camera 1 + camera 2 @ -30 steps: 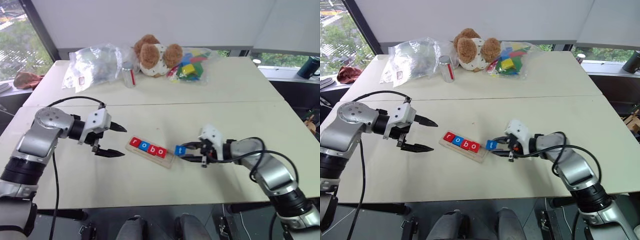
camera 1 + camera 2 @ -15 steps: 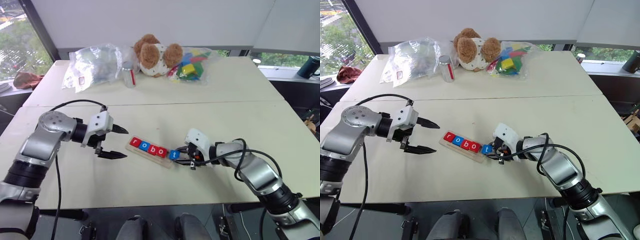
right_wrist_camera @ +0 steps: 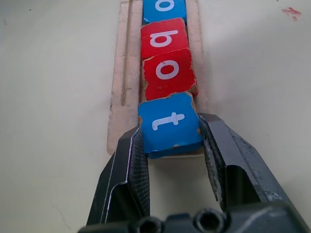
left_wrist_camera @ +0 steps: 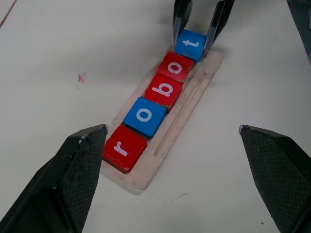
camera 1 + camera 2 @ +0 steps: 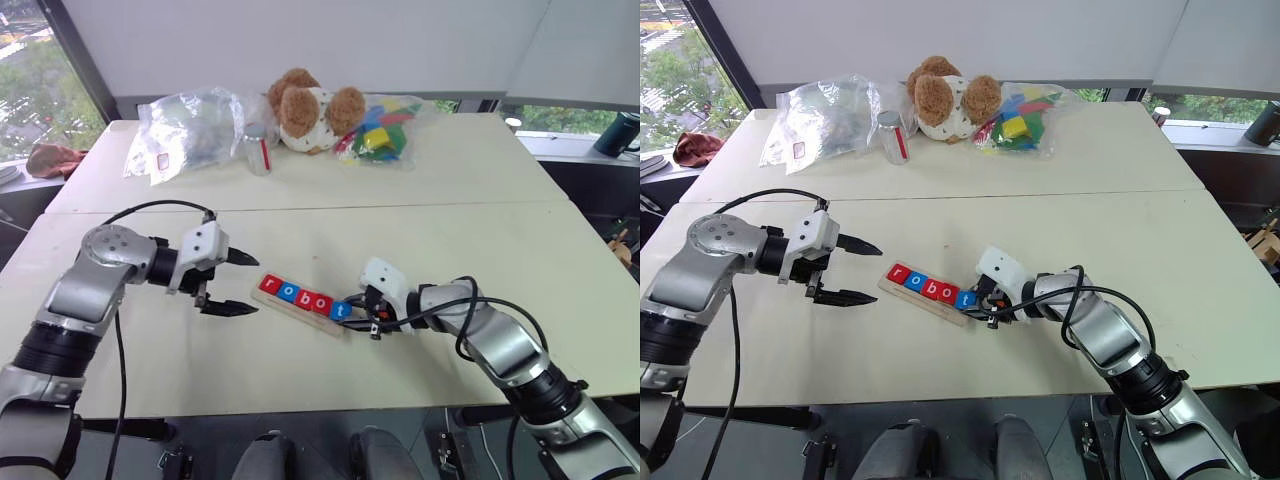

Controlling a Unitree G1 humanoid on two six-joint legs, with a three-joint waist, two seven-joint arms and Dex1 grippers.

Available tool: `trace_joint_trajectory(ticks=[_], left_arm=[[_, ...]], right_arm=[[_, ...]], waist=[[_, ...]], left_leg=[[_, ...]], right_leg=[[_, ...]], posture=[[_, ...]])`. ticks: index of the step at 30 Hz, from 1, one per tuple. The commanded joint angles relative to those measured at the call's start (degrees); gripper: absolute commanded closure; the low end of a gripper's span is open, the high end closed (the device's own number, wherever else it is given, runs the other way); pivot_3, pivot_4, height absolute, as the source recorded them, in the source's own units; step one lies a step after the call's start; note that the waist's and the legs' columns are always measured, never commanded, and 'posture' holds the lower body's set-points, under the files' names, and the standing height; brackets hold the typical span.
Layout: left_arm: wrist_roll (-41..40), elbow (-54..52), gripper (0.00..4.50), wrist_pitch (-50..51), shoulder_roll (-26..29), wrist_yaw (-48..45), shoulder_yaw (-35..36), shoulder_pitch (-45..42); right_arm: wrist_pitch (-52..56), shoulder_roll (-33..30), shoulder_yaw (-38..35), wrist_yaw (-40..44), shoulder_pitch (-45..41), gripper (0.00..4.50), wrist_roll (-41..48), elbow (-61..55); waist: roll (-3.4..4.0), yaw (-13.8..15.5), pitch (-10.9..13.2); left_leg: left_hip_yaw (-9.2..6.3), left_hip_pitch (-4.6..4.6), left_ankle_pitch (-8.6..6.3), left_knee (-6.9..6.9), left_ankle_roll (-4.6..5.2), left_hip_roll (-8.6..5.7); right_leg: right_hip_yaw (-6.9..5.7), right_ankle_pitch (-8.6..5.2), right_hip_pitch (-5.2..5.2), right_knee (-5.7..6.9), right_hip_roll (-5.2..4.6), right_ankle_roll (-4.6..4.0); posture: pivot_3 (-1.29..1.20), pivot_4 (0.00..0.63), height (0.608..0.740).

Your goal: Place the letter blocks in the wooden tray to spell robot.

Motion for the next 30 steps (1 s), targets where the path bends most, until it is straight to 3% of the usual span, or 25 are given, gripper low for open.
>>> trace_joint_trajectory(ticks=[1, 8, 14, 15, 23, 30], left_arm=[[-0.8, -0.9, 0.00, -0.6, 0.1, 0.2, 1.9, -0.2], [-0.4, -0.1, 0.00, -1.3, -0.4, 1.0, 1.9, -0.5], [-0.2, 0.6, 0.00, -1.8, -1.0, 1.6, 1.7, -1.0], [-0.2, 0.9, 0.00, -2.0, -1.0, 1.6, 1.7, -1.1], [0.2, 2.4, 0.00, -3.0, -1.8, 2.0, 1.6, -1.8], [0.3, 3.2, 0.00, -3.4, -2.0, 2.0, 1.5, -2.2]], right_arm=[[0.1, 1.3, 0.2, -0.4, -1.6, 3.38, 0.0, -1.3], [1.3, 1.9, 0.0, -0.9, -1.5, 3.38, 0.3, -1.6], [2.3, 2.5, -1.0, -1.9, -1.4, 0.22, 1.0, -2.6], [2.6, 2.7, -1.8, -2.2, -1.6, 0.04, 1.4, -2.9], [8.2, 4.5, -10.1, -5.0, -2.0, 0.04, 7.8, -8.1], [16.4, 3.1, -11.4, -7.4, 6.1, 0.04, 12.9, -18.1]], waist=[[0.00, 0.0, 0.0], [0.00, 0.0, 0.0], [0.00, 0.0, 0.0], [0.00, 0.0, 0.0], [0.00, 0.0, 0.0], [-0.03, 0.0, 0.0]], left_leg=[[0.00, 0.00, 0.00, 0.00, 0.00, 0.00], [0.00, 0.00, 0.00, 0.00, 0.00, 0.00], [0.00, 0.00, 0.00, 0.00, 0.00, 0.00], [0.00, 0.00, 0.00, 0.00, 0.00, 0.00], [0.00, 0.00, 0.00, -0.01, -0.01, 0.00], [-0.03, -0.05, 0.00, -0.02, 0.00, -0.01]], right_leg=[[0.00, 0.00, 0.00, 0.00, 0.00, 0.00], [0.00, 0.00, -0.01, 0.01, 0.00, 0.00], [0.00, 0.00, -0.01, 0.01, 0.00, 0.00], [0.00, 0.00, -0.01, 0.01, 0.00, 0.00], [0.00, 0.00, -0.01, 0.01, 0.00, 0.00], [-0.01, 0.00, -0.02, -0.01, -0.02, 0.00]], posture=[[0.00, 0.150, 0.740], [0.00, 0.150, 0.740], [0.00, 0.150, 0.740], [0.00, 0.150, 0.740], [0.00, 0.150, 0.740], [0.00, 0.150, 0.740]])
